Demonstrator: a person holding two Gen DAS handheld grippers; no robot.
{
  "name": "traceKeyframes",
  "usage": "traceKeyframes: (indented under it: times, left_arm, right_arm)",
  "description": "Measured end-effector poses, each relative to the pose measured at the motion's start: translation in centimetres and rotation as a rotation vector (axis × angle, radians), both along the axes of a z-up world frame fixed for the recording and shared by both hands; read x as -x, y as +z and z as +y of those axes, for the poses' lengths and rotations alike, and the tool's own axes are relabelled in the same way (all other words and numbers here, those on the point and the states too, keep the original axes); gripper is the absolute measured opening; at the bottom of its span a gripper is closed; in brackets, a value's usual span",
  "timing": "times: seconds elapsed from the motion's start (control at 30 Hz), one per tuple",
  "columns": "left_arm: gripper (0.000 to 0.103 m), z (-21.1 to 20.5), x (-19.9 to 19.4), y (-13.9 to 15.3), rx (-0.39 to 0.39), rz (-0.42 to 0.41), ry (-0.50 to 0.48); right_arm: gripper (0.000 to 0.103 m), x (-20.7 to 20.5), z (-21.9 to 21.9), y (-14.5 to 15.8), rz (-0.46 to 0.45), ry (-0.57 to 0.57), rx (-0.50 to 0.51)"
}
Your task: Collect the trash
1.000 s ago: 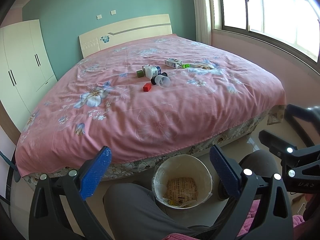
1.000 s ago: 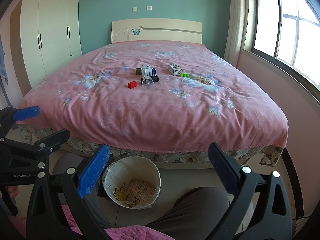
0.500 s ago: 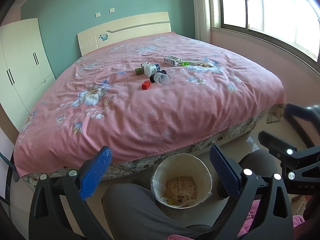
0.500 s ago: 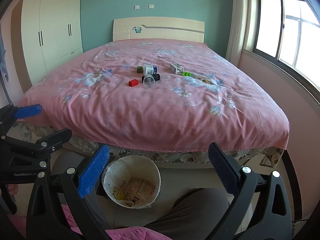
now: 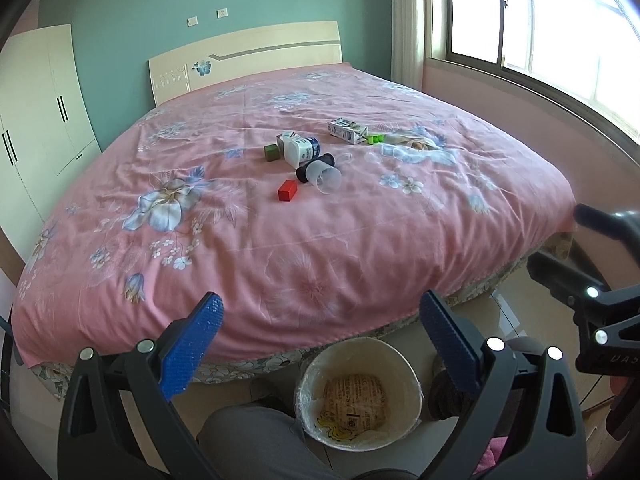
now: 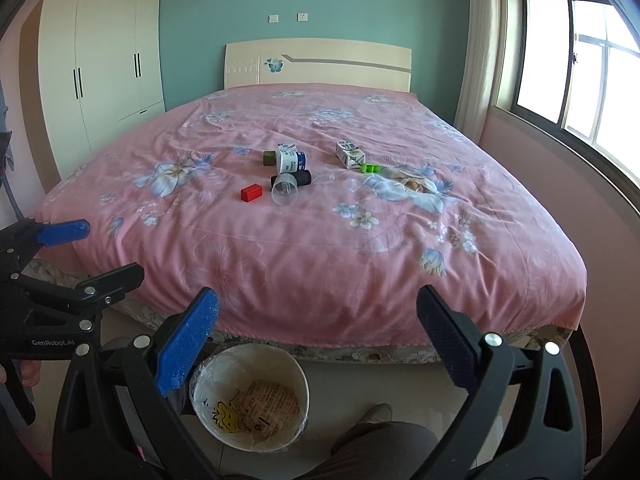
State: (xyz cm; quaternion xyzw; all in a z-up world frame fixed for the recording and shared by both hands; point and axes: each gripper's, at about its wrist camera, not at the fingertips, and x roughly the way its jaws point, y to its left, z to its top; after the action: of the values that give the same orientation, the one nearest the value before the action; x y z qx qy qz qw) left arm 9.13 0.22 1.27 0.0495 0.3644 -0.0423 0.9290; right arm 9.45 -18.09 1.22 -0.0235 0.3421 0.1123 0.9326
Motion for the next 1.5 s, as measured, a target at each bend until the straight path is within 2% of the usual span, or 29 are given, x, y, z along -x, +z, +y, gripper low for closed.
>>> traceKeyframes:
  times: [0.27,0.4,0.57,0.73,1.0,1.17,1.37,1.5]
  left_arm:
    - [0.1,1.0,-7.5,0.3,-0.004,0.008,0.019]
    - [0.1,1.9,-11.4,-0.3,0.008,0.025,0.031]
    - [0.1,3.1,-16.2,-2.0,-0.002,0.052,0.049]
    - [0.1,3.9,-20.3,-4.4,-0.011,0.09,0.058]
    - [0.099,4.9,-26.0,-8.6,0.006,0.135,0.053]
    - [0.089,5.5,-29.0,-10.9,0.028,0.166,0.042]
    - [0.086,5.8,-31.5,-12.9,0.046,0.191,0.026]
    - [0.085,5.5,-32.4,-13.5,0.045,0.188,0.008]
  right_arm:
    - [0.096,-8.3,-1.1,1.4,-0.025,-0.01,-0.003]
    - [0.096,-12.6,-1.4,1.9,-0.048,-0.02,0.04]
    - [0.096,-18.4,-1.9,1.2,-0.038,-0.014,0.043]
    - [0.096,-25.0,-1.5,-2.1,0.04,0.01,0.071]
    - [0.096,-35.3,-1.2,-6.8,0.072,0.046,0.101]
    - [0.096,-41.6,-1.5,-10.8,0.13,0.077,0.087]
    - [0.096,-48.5,-2.7,-14.6,0.209,0.071,0.029]
    - [0.096,-51.2,-3.0,-16.7,0.269,0.091,-0.045]
